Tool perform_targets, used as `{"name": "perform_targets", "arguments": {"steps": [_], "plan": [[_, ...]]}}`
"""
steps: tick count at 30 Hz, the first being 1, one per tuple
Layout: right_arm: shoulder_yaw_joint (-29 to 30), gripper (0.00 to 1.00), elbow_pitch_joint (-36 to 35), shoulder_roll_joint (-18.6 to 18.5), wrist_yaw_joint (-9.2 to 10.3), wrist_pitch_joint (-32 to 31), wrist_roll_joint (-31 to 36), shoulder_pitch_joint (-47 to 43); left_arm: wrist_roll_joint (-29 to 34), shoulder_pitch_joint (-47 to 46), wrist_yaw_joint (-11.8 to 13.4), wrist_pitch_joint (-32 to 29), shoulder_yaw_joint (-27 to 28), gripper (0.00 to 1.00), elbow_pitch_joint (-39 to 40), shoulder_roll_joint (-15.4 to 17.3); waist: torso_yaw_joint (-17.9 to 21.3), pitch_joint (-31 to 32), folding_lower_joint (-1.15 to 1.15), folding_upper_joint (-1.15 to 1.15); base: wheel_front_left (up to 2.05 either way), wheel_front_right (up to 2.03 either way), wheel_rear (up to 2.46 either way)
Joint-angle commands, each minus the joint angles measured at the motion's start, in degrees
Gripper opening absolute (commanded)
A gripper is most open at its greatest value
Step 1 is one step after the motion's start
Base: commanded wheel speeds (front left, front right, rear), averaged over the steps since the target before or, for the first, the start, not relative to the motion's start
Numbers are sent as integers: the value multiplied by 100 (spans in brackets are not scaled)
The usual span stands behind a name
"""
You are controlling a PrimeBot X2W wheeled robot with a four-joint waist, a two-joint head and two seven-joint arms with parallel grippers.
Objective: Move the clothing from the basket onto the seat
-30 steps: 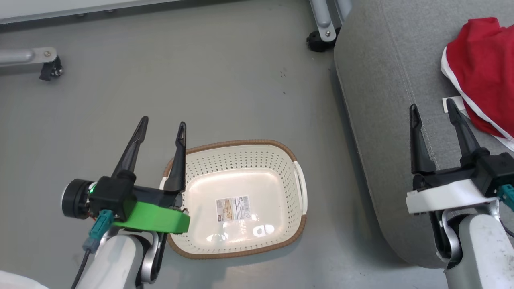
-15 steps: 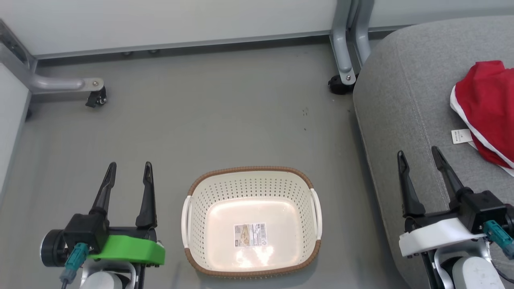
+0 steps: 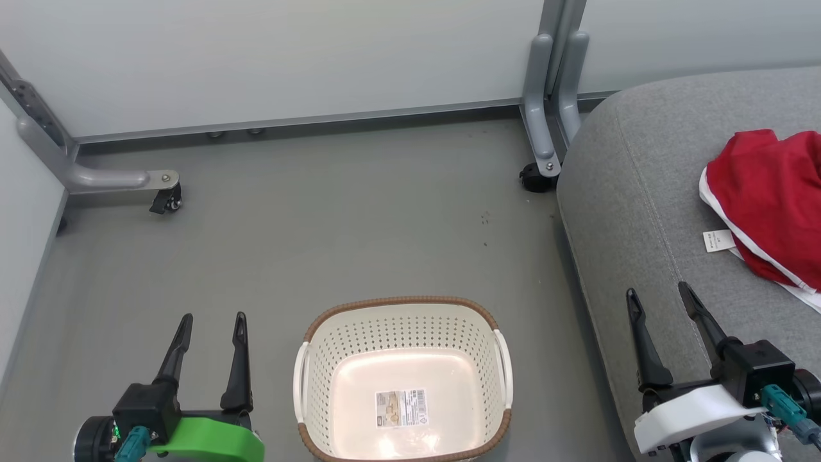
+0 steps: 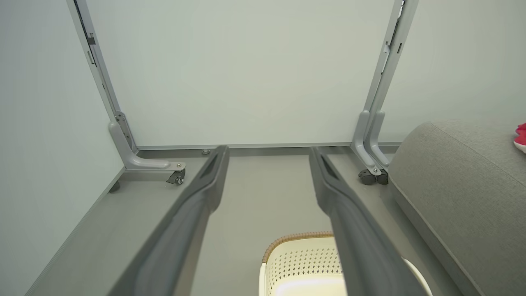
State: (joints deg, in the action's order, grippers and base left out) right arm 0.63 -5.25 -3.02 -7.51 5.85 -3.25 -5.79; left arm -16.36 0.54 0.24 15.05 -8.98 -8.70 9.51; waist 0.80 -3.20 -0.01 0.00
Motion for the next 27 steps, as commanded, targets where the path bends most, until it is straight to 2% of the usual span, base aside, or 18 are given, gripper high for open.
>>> {"name": "perform_targets", "arguments": {"steps": [1, 27], "plan": [[18, 100, -45, -8, 4, -20, 19, -105, 103, 96, -33, 17, 52, 100, -33, -37, -23, 65, 1, 0, 0, 0, 0], [-90, 100, -85, 8, 4, -42, -146, -280, 477, 146, -393, 18, 427, 100, -400, -328, -46, 141, 1, 0, 0, 0, 0]]}}
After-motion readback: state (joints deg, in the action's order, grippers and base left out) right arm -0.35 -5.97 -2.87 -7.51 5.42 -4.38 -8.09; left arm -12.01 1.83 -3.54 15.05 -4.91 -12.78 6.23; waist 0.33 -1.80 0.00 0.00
